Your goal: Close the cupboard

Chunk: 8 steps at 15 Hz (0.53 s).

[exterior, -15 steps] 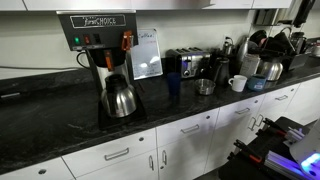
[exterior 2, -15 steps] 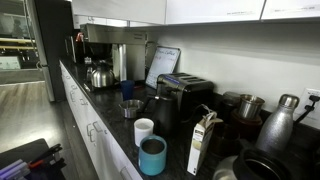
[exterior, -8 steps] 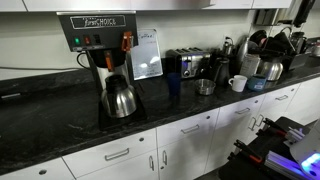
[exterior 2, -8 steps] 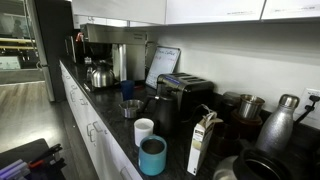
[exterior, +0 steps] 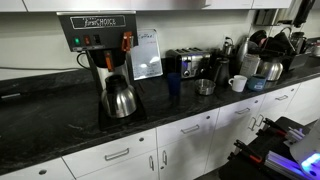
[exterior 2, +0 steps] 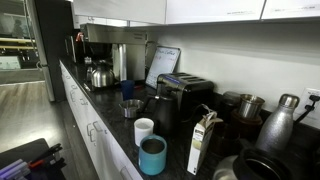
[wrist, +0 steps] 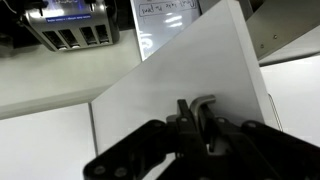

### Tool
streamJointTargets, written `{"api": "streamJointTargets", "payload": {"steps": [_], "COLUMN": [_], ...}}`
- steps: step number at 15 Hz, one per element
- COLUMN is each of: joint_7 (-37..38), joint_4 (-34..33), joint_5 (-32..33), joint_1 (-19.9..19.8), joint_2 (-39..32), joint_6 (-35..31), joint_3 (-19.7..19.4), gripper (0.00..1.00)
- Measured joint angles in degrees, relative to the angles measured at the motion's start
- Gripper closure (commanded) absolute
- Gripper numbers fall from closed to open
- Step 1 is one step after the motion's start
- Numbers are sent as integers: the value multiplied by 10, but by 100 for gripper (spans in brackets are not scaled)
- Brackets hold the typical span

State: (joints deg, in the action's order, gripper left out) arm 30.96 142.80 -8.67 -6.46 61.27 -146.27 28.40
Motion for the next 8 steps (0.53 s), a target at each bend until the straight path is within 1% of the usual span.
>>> {"api": "streamJointTargets", "payload": {"steps": [4,8], "joint_7": [29,71], "joint_4": [-20,-49], "joint_5": [19,45], "joint_1": [-28,-64], "joint_2": [-17,-38], "joint_6": [-10,-13], "joint_3": [35,76], "gripper": [96,96]}}
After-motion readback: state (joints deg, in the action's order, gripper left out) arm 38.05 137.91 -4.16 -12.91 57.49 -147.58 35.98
